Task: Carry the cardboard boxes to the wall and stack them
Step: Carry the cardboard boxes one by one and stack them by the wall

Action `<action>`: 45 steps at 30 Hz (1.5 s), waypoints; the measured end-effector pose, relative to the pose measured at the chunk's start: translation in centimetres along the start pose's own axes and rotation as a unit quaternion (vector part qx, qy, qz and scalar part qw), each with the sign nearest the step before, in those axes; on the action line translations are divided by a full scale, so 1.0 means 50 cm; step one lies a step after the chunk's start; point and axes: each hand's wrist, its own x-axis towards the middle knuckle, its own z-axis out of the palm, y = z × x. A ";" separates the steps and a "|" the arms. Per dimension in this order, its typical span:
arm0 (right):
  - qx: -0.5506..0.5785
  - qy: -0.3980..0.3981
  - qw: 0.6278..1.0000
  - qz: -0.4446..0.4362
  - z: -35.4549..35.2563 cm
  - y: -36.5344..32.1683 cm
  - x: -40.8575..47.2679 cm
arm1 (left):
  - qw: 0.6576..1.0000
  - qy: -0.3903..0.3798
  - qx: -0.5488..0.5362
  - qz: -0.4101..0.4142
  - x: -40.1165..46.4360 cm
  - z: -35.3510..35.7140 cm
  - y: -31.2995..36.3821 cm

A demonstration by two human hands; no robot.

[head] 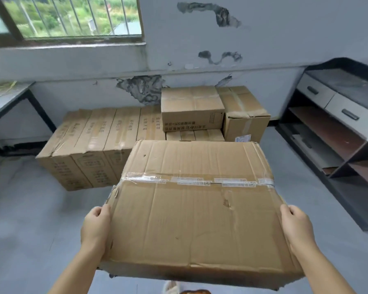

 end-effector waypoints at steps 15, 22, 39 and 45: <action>-0.004 -0.003 1.000 0.021 0.147 -0.210 0.439 | 1.000 -0.017 0.012 0.008 0.334 0.318 0.265; 0.004 -0.041 0.999 -0.033 0.182 -0.366 0.738 | 1.000 0.010 -0.022 -0.005 0.456 0.491 0.397; 0.012 0.010 0.992 -0.127 0.400 -0.799 1.274 | 0.993 0.065 -0.069 0.073 0.940 0.772 0.793; 0.010 0.016 0.993 -0.118 0.505 -0.883 1.425 | 0.994 0.080 -0.020 0.077 1.098 0.854 0.863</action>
